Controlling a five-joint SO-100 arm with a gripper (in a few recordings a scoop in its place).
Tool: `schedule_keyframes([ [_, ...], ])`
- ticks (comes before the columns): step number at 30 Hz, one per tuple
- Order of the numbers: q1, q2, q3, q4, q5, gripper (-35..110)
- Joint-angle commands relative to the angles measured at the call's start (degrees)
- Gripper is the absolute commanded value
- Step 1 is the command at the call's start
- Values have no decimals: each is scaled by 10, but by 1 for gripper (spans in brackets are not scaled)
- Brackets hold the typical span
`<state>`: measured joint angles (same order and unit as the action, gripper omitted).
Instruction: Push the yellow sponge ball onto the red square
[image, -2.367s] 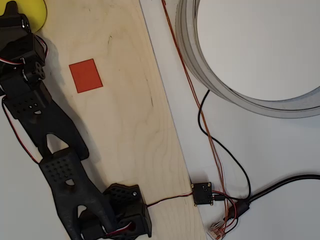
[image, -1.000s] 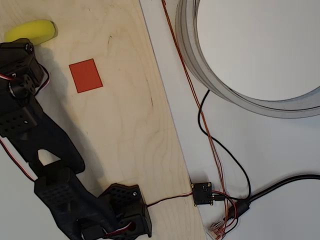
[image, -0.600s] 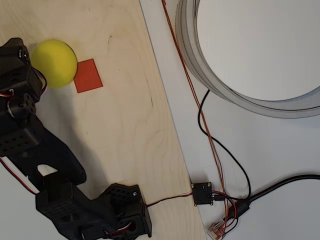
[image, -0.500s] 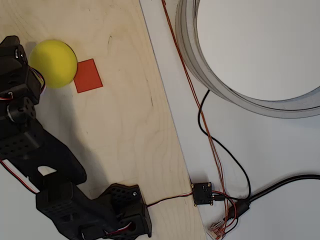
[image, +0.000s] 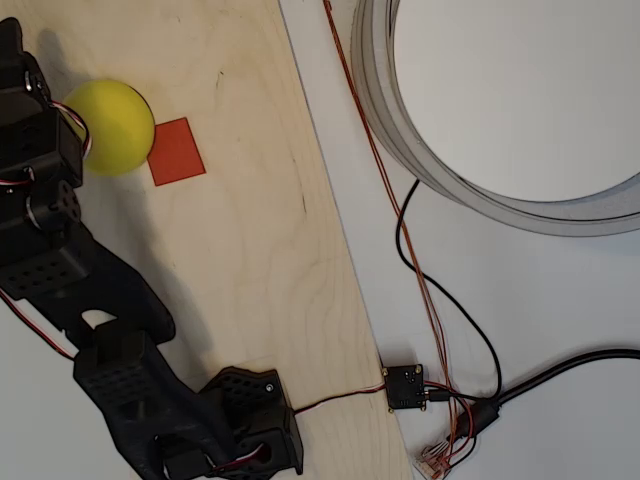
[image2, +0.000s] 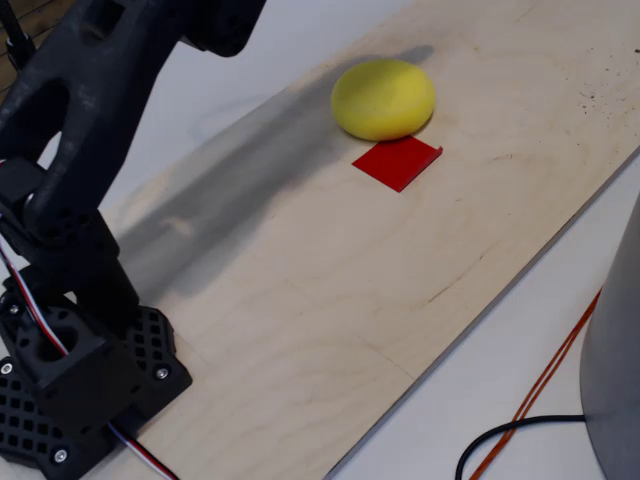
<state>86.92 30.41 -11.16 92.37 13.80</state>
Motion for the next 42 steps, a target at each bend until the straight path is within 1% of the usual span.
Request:
schedule_keyframes([
  [1,4,3,-21,-21,10,14],
  [11,-5,-52,-19,-109,11,14],
  [16,3,-96,-21,-119,29,13],
  [29,8,-86,-21,-133,27,13],
  [30,7,-77,-2,-143,31,13],
  [34,6,43,222,-250,37,13],
  [36,7,80,301,-295,38,13],
  [42,5,77,323,-324,38,13],
])
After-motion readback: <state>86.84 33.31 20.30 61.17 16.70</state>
